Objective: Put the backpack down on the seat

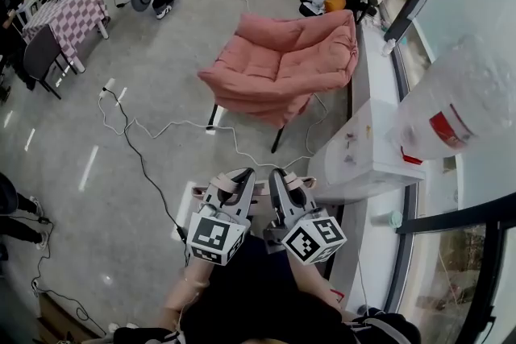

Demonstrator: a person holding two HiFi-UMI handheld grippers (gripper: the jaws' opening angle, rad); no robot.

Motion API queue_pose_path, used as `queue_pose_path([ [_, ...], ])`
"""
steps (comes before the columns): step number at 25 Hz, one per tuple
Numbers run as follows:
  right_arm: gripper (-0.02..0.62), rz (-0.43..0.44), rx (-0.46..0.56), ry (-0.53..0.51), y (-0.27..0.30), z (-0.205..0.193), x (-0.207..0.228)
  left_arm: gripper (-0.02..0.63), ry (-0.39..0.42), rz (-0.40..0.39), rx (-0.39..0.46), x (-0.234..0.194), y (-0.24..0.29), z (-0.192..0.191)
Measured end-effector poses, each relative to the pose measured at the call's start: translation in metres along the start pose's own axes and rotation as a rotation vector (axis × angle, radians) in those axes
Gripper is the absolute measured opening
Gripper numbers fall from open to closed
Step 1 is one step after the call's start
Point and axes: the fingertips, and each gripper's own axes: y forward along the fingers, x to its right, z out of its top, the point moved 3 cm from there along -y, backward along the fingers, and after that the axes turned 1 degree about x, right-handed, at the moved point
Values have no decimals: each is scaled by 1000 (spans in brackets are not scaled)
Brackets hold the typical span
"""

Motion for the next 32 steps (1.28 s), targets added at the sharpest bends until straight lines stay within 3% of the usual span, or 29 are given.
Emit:
queue_pose_path([
  [20,46,-5,-32,-5,67,16,36,17,-44,0,-3,-46,63,5],
  [32,46,23,-47,-23,152,59,66,17,-35,14,0,-100,136,41],
])
